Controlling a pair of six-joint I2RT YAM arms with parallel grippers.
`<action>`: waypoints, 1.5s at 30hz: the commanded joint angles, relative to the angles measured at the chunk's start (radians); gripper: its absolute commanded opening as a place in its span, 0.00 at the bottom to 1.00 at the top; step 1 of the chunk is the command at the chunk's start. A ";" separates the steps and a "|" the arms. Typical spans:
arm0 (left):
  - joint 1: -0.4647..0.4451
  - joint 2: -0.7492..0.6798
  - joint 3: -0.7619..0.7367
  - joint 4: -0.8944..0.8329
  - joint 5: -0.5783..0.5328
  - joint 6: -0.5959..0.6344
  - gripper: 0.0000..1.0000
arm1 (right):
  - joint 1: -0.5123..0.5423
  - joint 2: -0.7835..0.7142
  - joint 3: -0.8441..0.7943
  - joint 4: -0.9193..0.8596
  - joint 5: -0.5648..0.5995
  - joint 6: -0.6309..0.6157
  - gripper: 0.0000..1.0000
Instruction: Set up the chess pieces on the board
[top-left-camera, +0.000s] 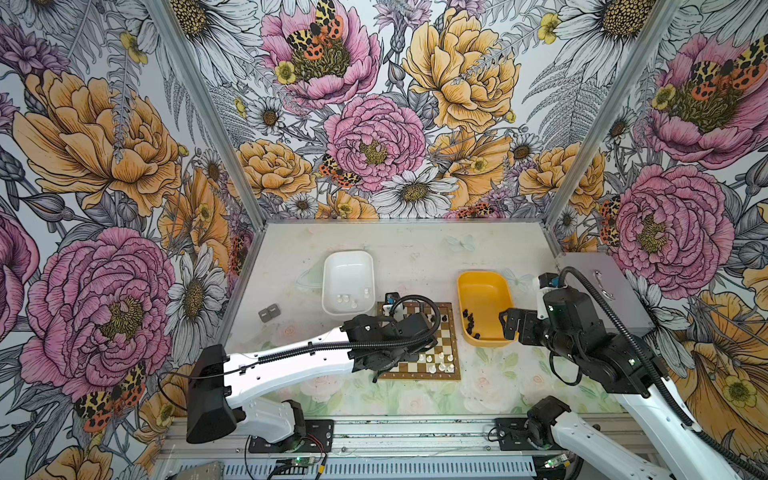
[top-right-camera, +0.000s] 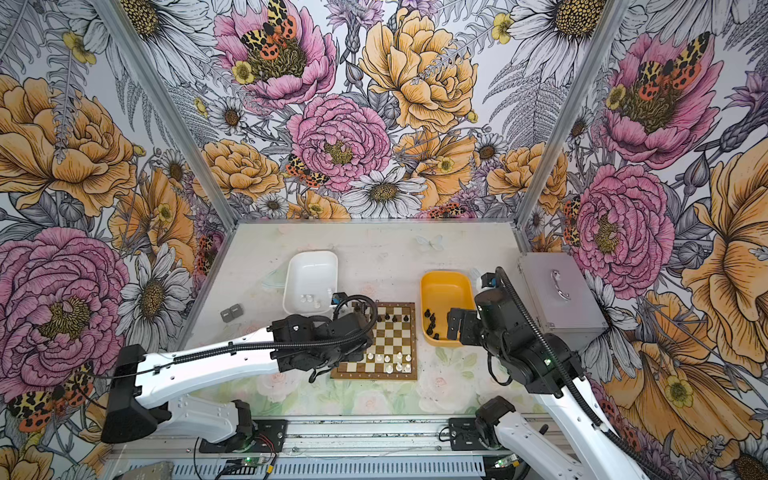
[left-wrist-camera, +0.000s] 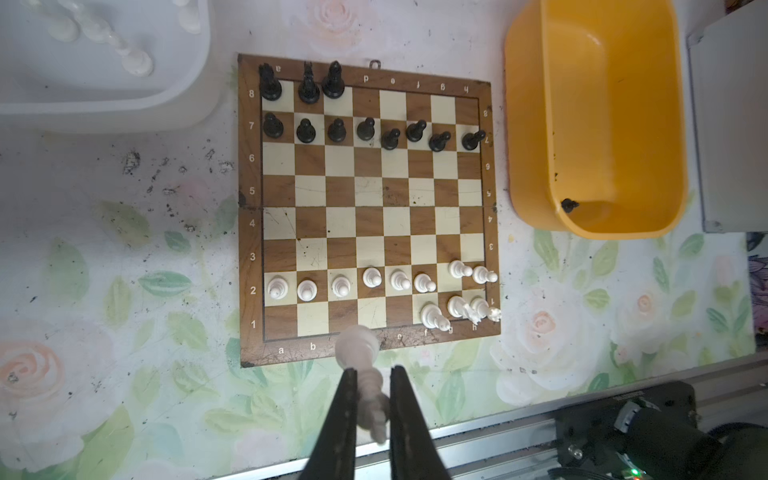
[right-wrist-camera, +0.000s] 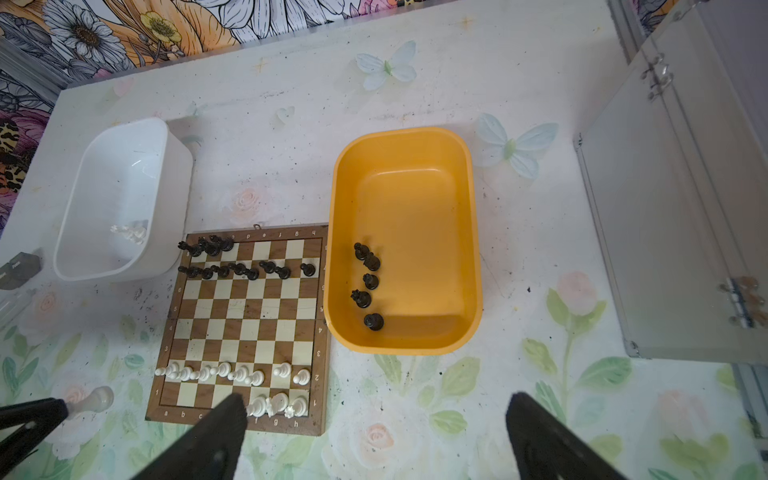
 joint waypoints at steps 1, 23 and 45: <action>-0.022 0.044 0.018 0.001 -0.025 -0.020 0.15 | 0.006 -0.005 0.021 -0.030 -0.003 0.012 1.00; -0.048 0.180 0.034 0.093 0.054 0.016 0.13 | 0.007 -0.027 0.044 -0.091 0.000 -0.006 1.00; -0.033 0.252 0.113 0.113 0.166 -0.037 0.13 | 0.006 -0.023 0.103 -0.164 -0.032 -0.065 1.00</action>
